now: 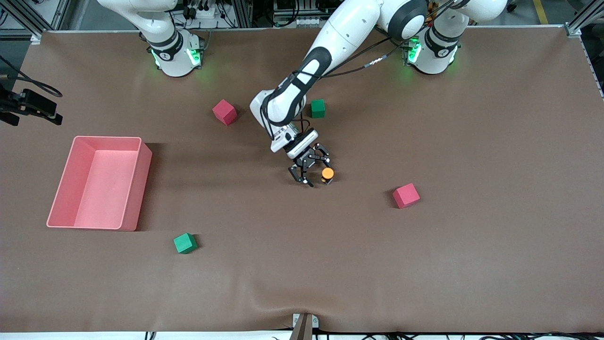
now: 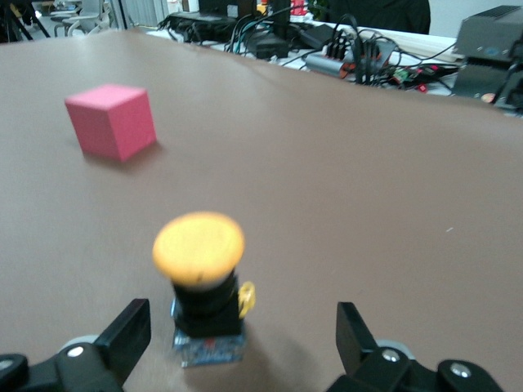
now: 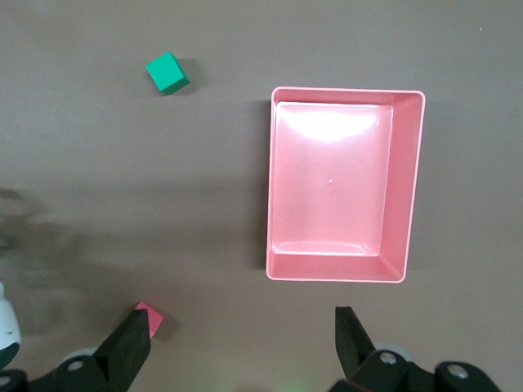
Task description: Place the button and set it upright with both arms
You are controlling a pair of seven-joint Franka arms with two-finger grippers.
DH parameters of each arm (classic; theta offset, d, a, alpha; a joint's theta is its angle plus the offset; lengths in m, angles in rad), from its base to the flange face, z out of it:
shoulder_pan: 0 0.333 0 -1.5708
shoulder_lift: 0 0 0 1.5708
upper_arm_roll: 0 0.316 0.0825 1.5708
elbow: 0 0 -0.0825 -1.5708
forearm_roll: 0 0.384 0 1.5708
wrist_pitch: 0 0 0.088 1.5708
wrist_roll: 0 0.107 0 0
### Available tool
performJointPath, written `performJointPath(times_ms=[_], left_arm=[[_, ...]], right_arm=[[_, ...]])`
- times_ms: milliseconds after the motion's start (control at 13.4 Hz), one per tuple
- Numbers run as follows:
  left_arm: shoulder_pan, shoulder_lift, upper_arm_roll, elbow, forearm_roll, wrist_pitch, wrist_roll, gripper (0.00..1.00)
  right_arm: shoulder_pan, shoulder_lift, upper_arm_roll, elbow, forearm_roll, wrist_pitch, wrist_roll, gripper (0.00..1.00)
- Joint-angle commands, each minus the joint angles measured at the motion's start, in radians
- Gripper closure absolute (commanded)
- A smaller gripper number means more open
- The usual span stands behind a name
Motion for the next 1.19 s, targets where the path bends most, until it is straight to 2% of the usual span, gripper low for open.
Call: performJointPath(times_ms=[0,297,595,892,1115], left_arm=[[-0.011,-0.105,-0.004,-0.020,-0.061,-0.053,0.119,0.00],[-0.020,-0.130,-0.061,-0.021,-0.100,-0.162,0.148,0.00],[0.012,-0.220,-0.069,-0.020,-0.190,-0.181,0.372,0.00],[0.127,-0.352,-0.075,-0.018,-0.261,-0.179,0.628,0.00],[0.227,-0.400,-0.078,-0.016,-0.288,-0.145,0.738,0.00]], right_arm=[[-0.002,-0.001,0.002,0.006,0.012,-0.002,0.001,0.00],[0.000,0.001,0.002,0.006,0.012,-0.001,0.001,0.00],[0.000,-0.001,0.002,0.006,0.012,-0.001,0.001,0.00],[0.008,-0.001,0.002,0.006,0.012,-0.001,0.001,0.00],[0.008,-0.001,0.002,0.006,0.012,-0.001,0.003,0.00]])
